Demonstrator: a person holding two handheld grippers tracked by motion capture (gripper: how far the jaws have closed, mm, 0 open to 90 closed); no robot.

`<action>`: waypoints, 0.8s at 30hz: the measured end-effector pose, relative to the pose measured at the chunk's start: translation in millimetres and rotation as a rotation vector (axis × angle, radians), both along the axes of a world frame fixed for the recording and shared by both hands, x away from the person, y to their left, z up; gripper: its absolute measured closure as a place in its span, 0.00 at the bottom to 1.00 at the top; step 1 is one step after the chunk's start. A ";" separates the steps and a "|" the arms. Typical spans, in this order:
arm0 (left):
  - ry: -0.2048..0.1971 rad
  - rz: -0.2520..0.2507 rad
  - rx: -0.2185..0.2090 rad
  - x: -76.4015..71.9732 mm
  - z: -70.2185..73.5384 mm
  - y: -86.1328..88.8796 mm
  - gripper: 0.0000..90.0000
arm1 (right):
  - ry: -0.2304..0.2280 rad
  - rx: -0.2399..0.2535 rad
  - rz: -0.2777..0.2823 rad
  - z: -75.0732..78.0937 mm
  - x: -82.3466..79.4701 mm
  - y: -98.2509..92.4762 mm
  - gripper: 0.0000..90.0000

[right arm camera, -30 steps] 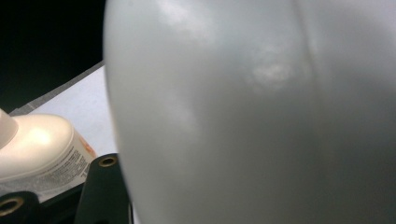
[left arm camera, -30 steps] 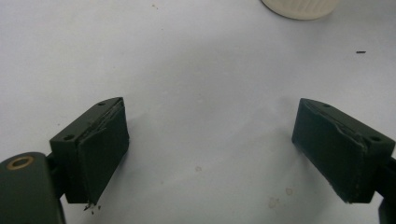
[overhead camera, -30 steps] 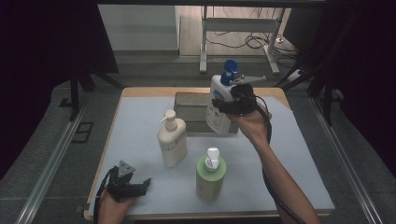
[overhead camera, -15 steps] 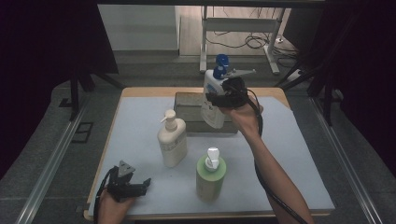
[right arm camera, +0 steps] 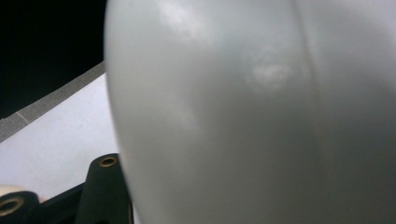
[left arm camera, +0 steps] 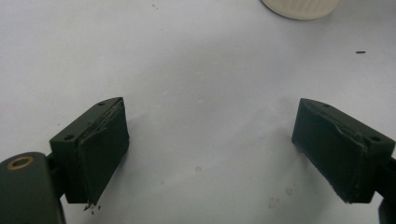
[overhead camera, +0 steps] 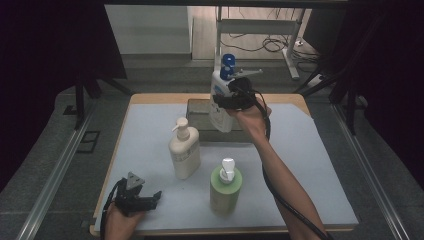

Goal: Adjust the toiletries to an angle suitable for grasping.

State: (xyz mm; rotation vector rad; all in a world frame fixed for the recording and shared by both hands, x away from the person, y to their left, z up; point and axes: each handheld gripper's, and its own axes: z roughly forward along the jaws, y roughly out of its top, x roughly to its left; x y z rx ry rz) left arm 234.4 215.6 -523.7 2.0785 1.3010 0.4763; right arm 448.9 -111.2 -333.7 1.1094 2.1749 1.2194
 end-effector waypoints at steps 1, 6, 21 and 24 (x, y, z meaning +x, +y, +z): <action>0.000 0.000 0.000 0.0 0.0 0.0 0.12 | 0.000 0.002 -0.001 -0.3 1.3 1.3 0.45; -0.001 -0.001 0.001 0.1 0.0 0.2 0.12 | -0.009 0.004 -0.011 -0.6 8.7 6.2 0.45; 0.001 -0.001 0.001 -0.2 0.1 0.3 0.12 | 0.003 -0.002 -0.036 -19.3 26.1 14.9 0.45; 0.001 -0.001 0.001 -0.2 0.1 0.3 0.12 | 0.007 -0.009 -0.040 -25.1 28.3 15.8 0.45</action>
